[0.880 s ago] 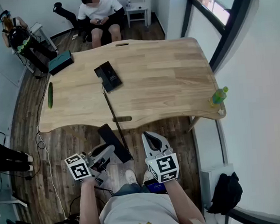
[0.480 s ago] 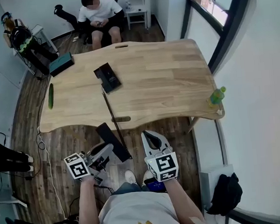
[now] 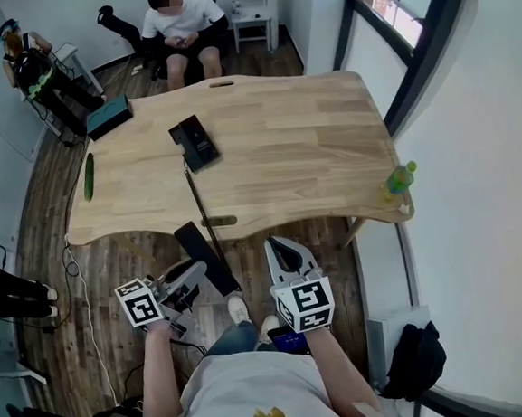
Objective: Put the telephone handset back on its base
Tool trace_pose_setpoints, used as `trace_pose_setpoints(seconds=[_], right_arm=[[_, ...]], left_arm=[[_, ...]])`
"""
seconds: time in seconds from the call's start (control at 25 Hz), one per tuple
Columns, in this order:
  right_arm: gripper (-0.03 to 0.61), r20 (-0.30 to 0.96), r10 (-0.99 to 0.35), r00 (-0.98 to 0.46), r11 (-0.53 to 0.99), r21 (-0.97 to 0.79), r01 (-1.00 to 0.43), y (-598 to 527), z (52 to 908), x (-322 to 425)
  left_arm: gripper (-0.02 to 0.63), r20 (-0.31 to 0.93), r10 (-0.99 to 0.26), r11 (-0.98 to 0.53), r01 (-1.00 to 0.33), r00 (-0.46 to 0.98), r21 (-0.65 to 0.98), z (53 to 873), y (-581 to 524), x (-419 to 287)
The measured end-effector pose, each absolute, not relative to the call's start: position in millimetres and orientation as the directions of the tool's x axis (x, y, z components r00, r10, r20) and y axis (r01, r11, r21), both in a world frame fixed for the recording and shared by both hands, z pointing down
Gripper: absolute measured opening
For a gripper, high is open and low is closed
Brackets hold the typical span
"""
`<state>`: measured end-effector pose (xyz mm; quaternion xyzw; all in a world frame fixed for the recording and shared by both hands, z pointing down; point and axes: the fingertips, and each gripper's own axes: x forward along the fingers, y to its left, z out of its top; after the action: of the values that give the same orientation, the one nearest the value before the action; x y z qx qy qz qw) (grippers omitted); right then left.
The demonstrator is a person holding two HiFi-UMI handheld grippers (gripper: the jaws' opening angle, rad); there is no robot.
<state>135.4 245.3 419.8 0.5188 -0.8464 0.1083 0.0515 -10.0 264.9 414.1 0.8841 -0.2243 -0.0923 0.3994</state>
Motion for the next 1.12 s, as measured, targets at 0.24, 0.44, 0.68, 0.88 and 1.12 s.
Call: trace_pose_setpoints(seconds=[0.24,0.44,0.68,0.88,1.12], right_arm=[[0.005,0.212,-0.861,-0.463,0.445,-0.129,-0.886,228,426,137],[0.005,0.214,-0.863,-0.457,0.44,-0.127,-0.889,205,431,143],[0.005,0.222,-0.857,-0.464,0.445,-0.132,-0.886,163,436,133],[0.005,0.239,-0.848,-0.473,0.453,-0.138,-0.881,112,440,115],[0.005,0.27,-0.852,-0.448,0.425,-0.142,-0.894,52,446,94]], left_arm=[[0.069,0.022,-0.494,-0.56,-0.337,0.869,0.757,422,242,-13],[0.067,0.021,-0.492,-0.564,-0.337,0.871,0.754,427,218,-11],[0.067,0.015,-0.491,-0.568,-0.333,0.871,0.753,428,170,-16],[0.067,0.007,-0.492,-0.556,-0.321,0.871,0.767,432,118,-32],[0.067,-0.009,-0.477,-0.536,-0.283,0.879,0.795,439,47,-50]])
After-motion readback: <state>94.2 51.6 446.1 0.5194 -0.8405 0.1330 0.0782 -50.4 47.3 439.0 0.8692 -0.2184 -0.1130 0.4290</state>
